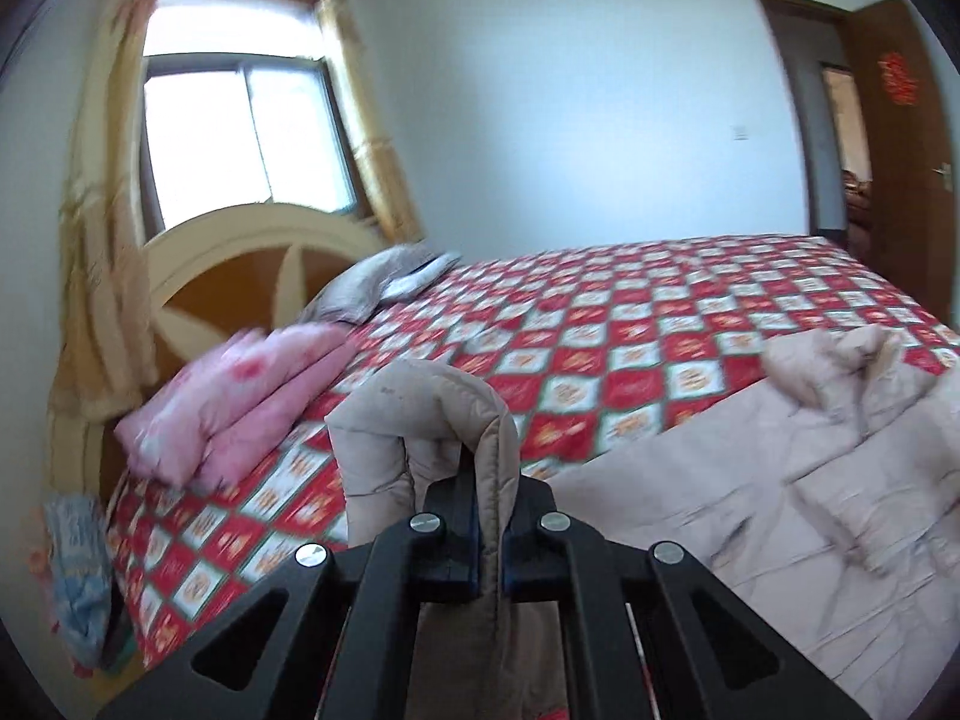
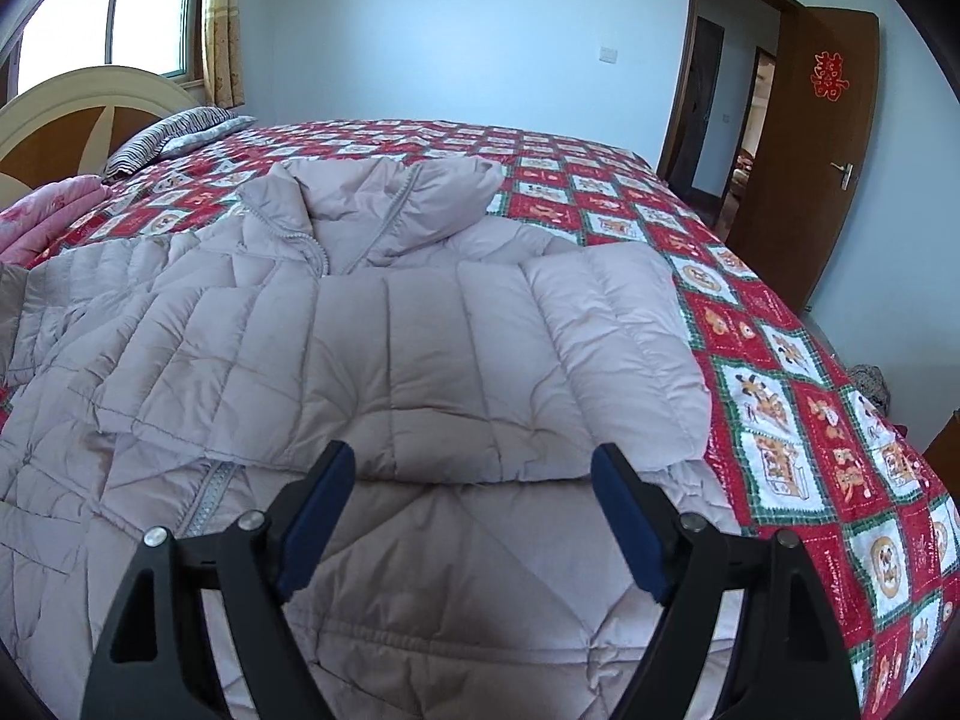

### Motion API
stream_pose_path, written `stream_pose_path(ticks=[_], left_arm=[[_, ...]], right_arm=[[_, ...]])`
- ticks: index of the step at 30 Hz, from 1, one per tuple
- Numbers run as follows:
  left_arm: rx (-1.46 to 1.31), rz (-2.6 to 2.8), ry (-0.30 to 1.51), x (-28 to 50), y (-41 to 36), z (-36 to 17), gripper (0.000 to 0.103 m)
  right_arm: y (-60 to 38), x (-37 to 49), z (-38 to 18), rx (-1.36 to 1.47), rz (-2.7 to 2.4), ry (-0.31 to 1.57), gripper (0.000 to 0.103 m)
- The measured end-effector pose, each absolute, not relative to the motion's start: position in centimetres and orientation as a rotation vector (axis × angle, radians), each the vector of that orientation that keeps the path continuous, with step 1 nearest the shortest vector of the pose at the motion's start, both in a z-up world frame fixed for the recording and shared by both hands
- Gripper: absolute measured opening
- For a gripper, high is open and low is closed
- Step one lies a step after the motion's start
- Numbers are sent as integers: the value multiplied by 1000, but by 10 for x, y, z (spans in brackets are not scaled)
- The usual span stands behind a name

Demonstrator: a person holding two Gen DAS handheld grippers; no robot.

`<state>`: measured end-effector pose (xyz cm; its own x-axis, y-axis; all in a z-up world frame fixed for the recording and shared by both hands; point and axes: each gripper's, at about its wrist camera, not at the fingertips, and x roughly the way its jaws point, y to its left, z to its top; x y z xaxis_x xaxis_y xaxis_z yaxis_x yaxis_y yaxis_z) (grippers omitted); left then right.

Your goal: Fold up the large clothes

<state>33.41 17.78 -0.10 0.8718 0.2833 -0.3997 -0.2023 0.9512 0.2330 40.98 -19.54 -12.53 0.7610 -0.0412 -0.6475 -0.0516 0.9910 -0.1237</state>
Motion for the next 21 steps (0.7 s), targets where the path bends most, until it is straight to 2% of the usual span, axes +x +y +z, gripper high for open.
stream_pose_path(ticks=[4,11,18,21], left_arm=[[270,145,436,360,99,-5,4],[319,-13,507,396,-17,-51,4],[378,-122,509,402,-94,-82,4],[378,-164,510,405,-111,-90,8]], right_arm=[[-202,402,-130,-116,5,709,84],[-222,400,-146,-38,-1,744,83],[-226,404,-157,-4,-3,779,86],[-226,404,-159,-6,-5,780,86]])
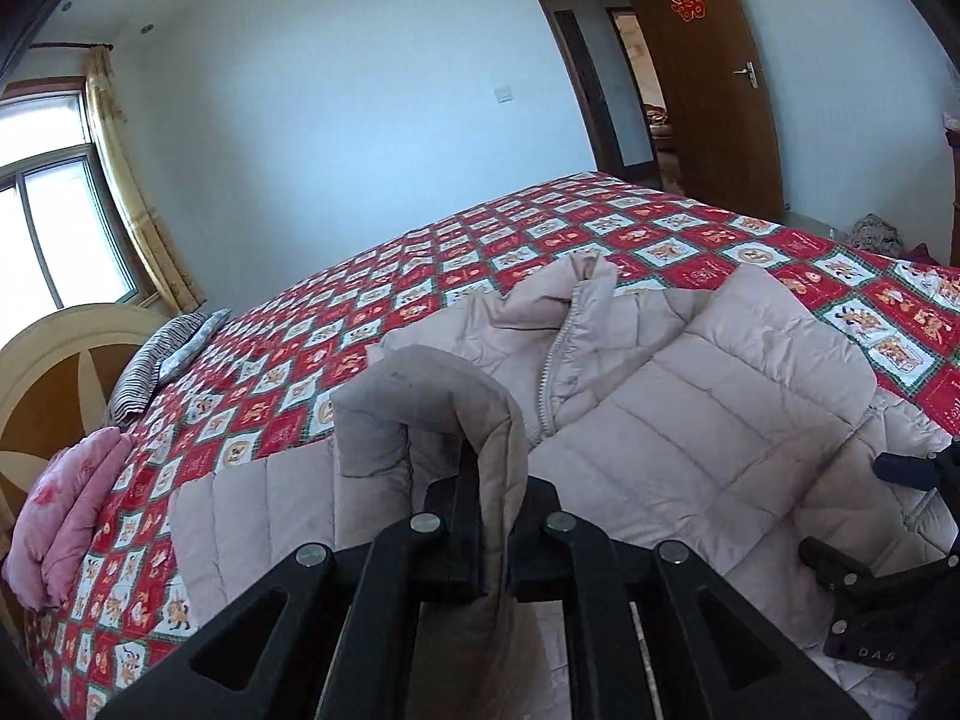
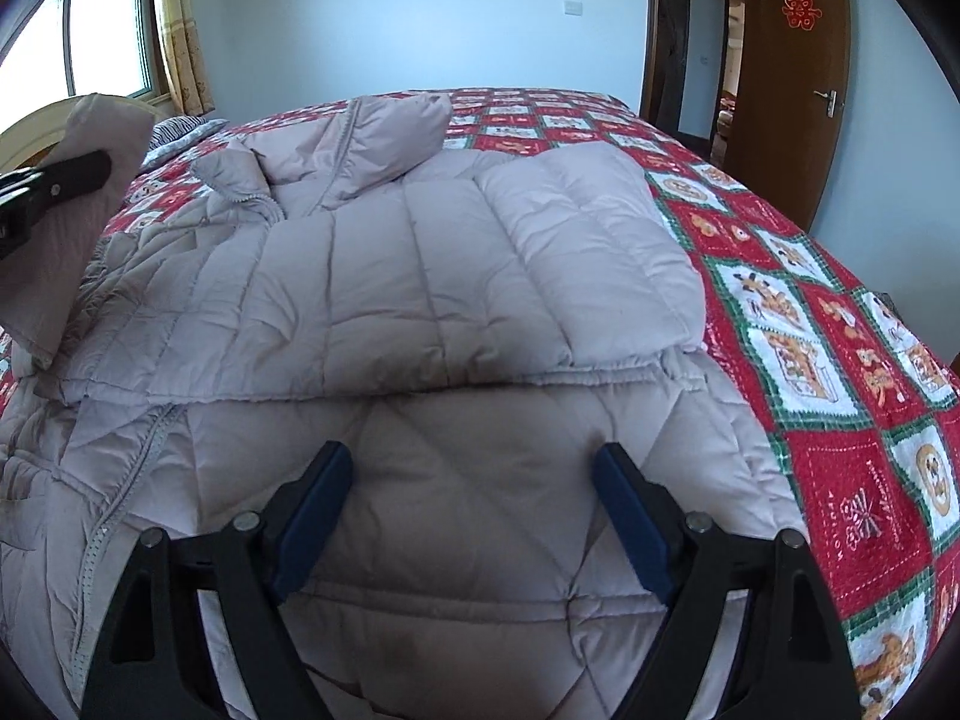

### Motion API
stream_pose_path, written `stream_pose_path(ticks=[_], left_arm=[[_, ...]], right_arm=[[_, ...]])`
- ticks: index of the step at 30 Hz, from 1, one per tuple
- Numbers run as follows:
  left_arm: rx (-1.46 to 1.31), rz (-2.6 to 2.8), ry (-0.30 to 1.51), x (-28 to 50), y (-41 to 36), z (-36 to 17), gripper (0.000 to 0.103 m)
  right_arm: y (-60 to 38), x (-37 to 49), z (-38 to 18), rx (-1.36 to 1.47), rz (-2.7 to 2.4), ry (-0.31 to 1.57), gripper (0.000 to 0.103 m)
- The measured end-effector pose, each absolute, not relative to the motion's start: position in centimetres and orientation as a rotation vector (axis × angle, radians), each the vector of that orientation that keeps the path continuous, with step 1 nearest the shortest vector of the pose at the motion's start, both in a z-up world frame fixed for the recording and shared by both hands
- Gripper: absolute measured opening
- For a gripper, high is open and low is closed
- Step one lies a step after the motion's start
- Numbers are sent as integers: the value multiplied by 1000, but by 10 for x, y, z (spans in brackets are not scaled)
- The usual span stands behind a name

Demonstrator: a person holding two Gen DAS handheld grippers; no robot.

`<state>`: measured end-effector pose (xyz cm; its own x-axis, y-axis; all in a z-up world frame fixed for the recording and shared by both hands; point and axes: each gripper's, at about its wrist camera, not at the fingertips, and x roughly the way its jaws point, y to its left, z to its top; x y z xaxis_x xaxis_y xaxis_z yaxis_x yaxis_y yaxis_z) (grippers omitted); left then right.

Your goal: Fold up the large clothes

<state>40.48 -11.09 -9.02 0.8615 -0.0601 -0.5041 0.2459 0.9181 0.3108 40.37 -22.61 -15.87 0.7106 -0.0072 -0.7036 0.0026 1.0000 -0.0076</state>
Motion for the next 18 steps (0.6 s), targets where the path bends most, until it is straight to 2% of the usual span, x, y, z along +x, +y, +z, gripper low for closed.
stream_pose_path(ticks=[2,3,4,5,6,7,12,18], left_arm=[[395,-179,517,406,-121,-96,13],[404,-183,525,408,-124,-98,26],[409,-183,528,408,-125,-100,49],[407,-179,518,407,-126,-100,62],[402,-169,500,405,-125,-101,84],[398,-158,476,403,-122,-100,92],[387,-138,470,400,-100,-99,92],[290,-55,430,380,-31,-86,92]], right_arm=[[-227,404,-160,-2,-3,783,87],[-228,404,-160,2,0,784,87],[-229,405,-161,5,2,786,87],[-229,405,-161,8,3,788,88],[-229,405,-162,7,2,788,88],[-229,406,-162,6,2,789,88],[-228,405,-162,-1,-2,789,88],[-238,401,-154,74,54,783,90]])
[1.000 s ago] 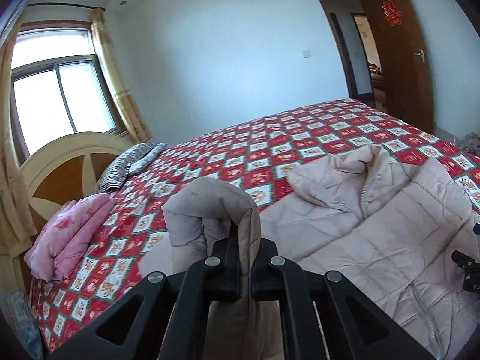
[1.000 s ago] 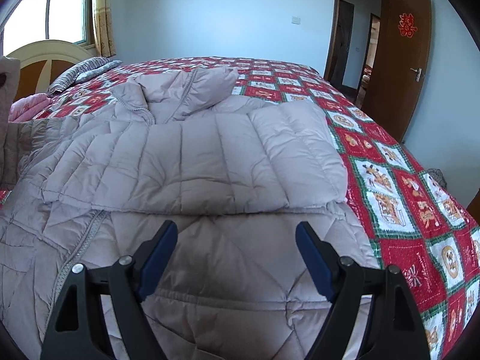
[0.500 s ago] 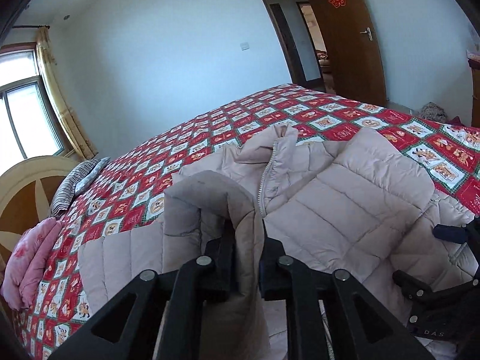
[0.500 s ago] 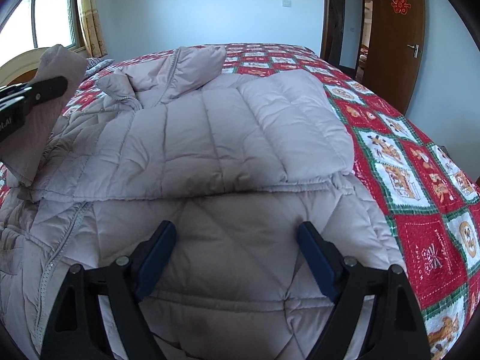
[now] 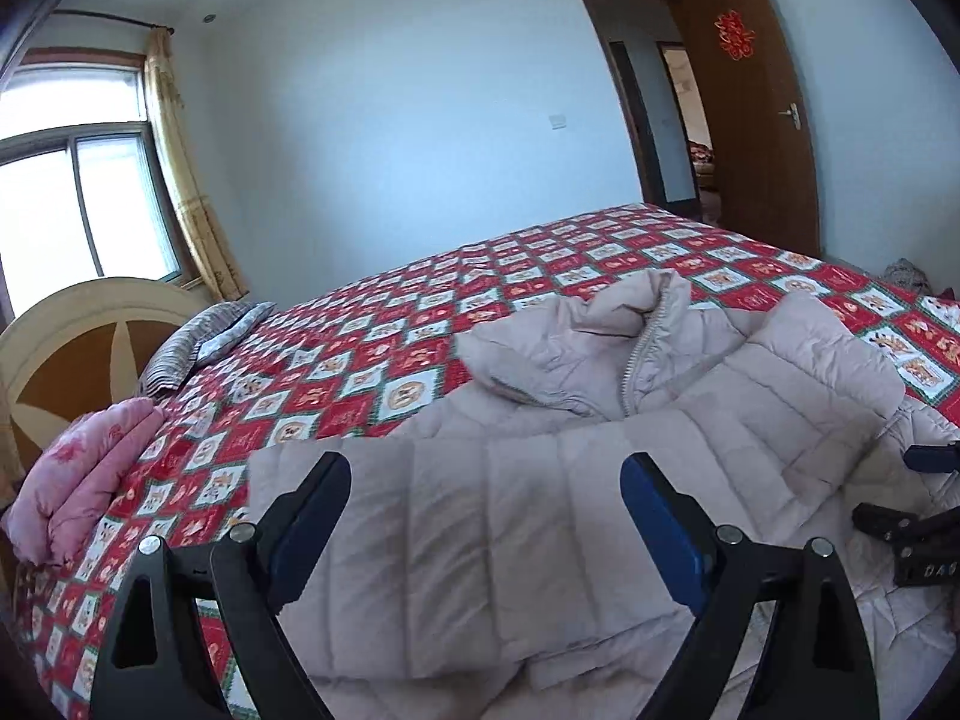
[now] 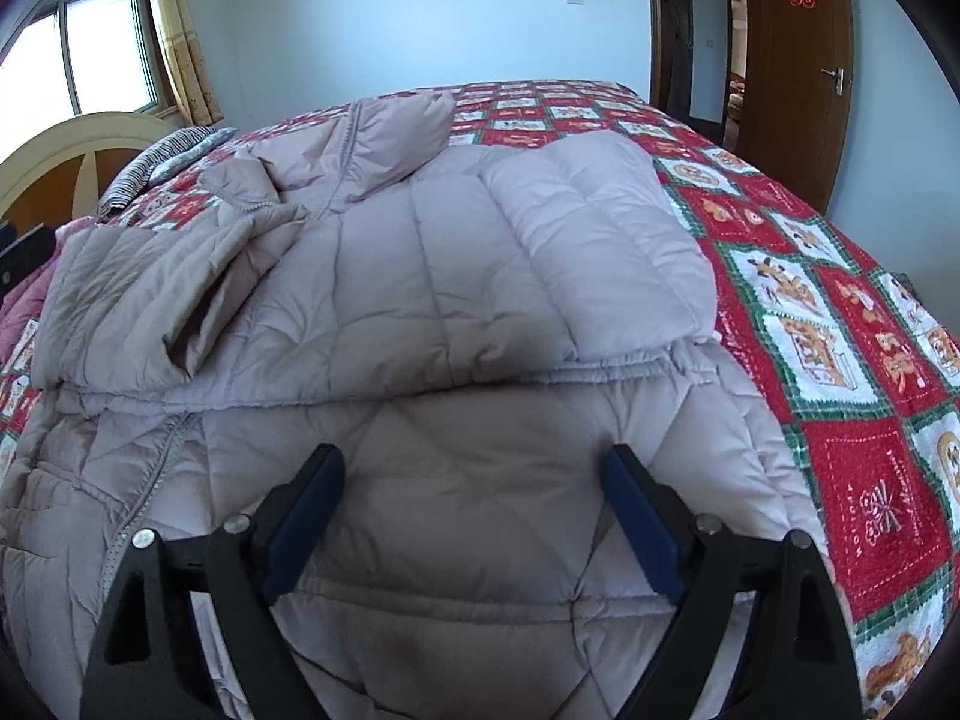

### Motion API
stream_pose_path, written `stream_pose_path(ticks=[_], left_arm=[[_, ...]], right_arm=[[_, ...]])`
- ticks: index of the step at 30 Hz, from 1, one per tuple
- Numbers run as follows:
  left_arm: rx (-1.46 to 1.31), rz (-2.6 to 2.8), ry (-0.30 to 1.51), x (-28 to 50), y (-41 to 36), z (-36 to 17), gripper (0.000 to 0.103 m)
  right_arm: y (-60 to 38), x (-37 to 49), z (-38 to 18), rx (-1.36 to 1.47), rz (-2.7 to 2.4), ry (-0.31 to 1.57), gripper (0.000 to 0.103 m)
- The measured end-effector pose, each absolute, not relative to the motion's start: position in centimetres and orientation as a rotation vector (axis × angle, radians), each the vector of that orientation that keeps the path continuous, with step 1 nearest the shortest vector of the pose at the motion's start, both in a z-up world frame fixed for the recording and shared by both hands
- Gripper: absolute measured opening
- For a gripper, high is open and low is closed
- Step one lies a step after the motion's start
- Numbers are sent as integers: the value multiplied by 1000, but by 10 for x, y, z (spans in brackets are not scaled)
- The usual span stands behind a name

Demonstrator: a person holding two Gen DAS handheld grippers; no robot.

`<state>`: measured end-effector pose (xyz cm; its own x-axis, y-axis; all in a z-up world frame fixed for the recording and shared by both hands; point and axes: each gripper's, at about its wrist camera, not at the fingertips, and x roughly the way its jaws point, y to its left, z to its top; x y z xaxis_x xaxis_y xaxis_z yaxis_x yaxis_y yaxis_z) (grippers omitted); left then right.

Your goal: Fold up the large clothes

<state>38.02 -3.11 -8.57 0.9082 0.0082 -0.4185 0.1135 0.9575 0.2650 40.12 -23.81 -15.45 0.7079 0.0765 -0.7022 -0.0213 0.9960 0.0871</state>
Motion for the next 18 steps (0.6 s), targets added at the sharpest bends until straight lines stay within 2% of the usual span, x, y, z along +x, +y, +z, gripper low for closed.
stream_pose_path(ticks=[4,7,10,11,12,13,14,15,18], left_arm=[[322,85,423,376,15,-102,92],[301,149,529,392,44,-126,92],[230,190,597,401,64,-138,92],[209,194,603,401,67,-138,92],[199,195,600,399,70,-138,92],[196,193,594,396,72,-136,92],[200,191,588,394,73,-135,92],[206,189,584,392,74,-133,92],[219,199,569,390,82,-131,92]], right_arm=[[-231,394,-125,163,139,739,90],[-201,406,-106,148,220,740,90],[-170,434,-112,149,286,803,82],[-162,445,-118,146,297,832,73],[-155,454,-125,142,307,864,57],[-150,458,-131,135,317,895,46],[-145,461,-135,121,321,910,23],[-144,458,-134,106,302,890,18],[-151,443,-129,63,262,854,12]])
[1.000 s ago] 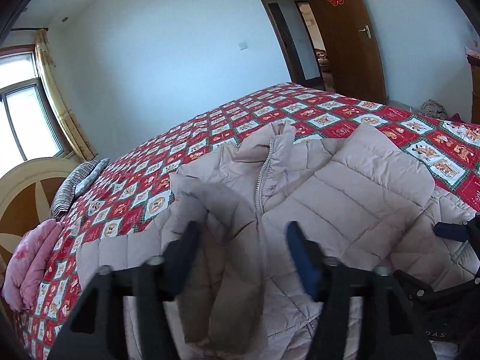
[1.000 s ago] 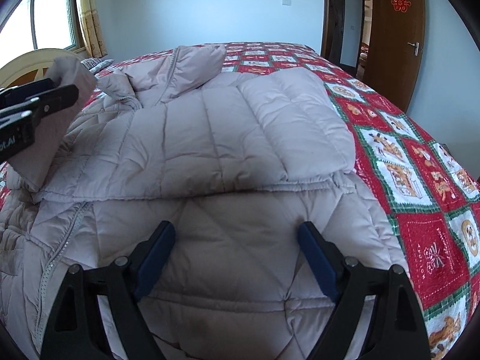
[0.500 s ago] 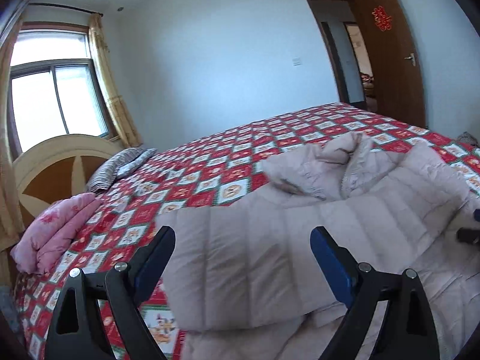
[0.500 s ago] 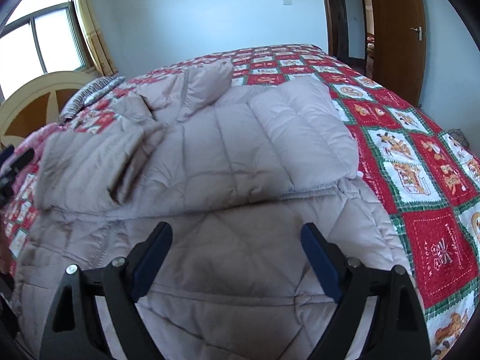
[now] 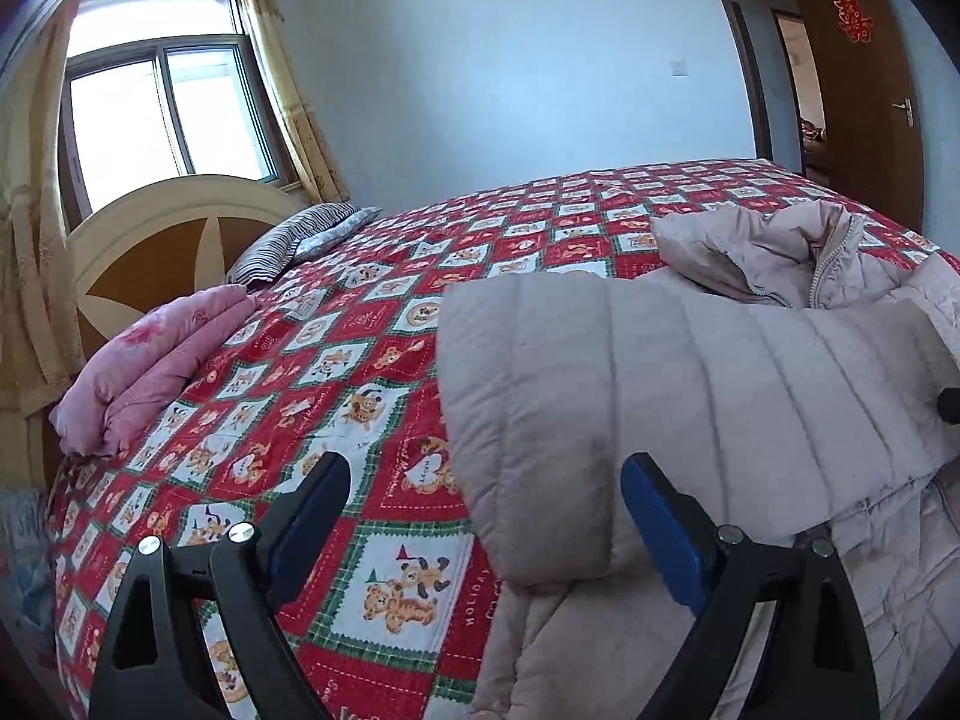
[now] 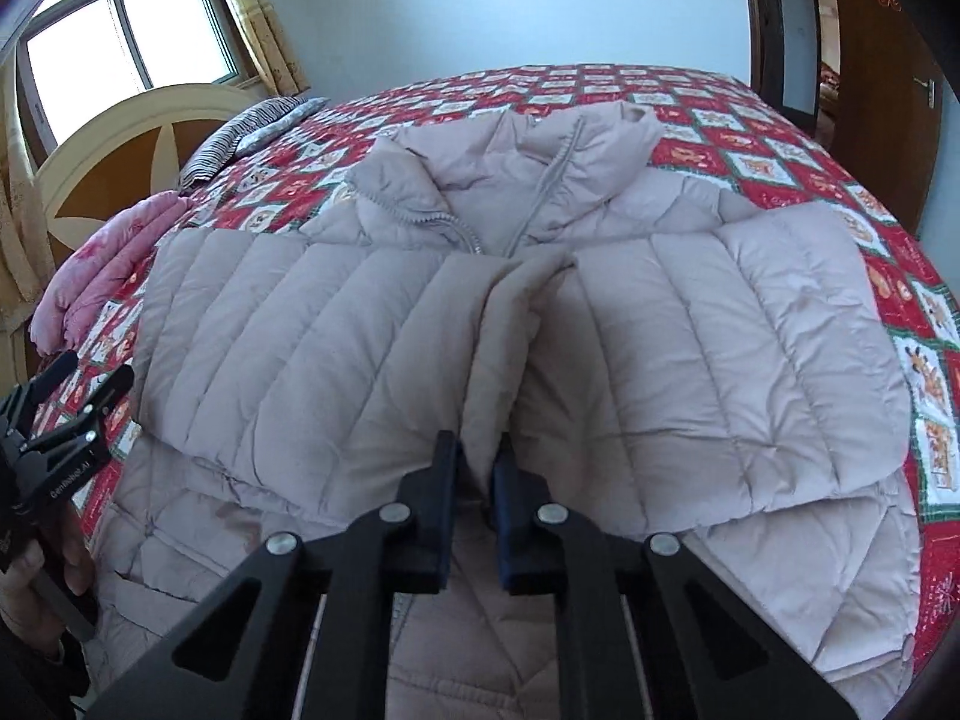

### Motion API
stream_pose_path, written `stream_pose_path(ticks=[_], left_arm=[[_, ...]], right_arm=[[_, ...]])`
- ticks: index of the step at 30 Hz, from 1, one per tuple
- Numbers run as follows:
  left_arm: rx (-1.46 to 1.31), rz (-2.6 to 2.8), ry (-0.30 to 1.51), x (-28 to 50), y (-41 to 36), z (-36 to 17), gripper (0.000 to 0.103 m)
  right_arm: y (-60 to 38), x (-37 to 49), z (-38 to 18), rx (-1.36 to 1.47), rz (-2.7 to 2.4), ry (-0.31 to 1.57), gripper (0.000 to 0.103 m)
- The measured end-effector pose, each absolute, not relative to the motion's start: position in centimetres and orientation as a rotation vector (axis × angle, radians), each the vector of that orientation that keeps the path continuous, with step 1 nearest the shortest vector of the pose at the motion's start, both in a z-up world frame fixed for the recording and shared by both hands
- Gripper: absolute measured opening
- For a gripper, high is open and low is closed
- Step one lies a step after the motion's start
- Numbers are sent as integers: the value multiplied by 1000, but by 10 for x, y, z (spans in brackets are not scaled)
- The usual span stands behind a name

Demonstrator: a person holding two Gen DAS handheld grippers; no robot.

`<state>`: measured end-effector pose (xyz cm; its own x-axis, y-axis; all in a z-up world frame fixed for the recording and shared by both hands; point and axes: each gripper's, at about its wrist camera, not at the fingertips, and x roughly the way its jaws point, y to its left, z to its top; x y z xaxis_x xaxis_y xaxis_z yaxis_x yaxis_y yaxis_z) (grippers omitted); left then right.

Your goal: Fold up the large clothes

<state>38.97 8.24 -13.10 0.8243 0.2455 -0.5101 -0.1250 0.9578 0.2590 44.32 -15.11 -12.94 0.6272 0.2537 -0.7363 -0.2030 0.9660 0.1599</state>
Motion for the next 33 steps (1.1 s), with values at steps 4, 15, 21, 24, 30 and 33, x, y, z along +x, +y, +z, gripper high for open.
stream_pose_path(ticks=[4,15,21,24,30,33], left_arm=[[212,242,606,397,96,-134,92],[139,251,617,417,94,-115,92],[103,154,644,463,77,-110,92],[114,121,699,484,61,-128,92],[262,111,744,496,26,-166,92],[222,106,751,499,31,-170,96]], right_arm=[[-175,433,-133,47,192,847,11],[-200,427,-130,76,119,850,17],[-197,414,-86,78,47,706,43],[-177,433,-82,97,128,716,45],[-148,481,-128,87,171,851,44],[-151,480,-145,76,159,858,42]])
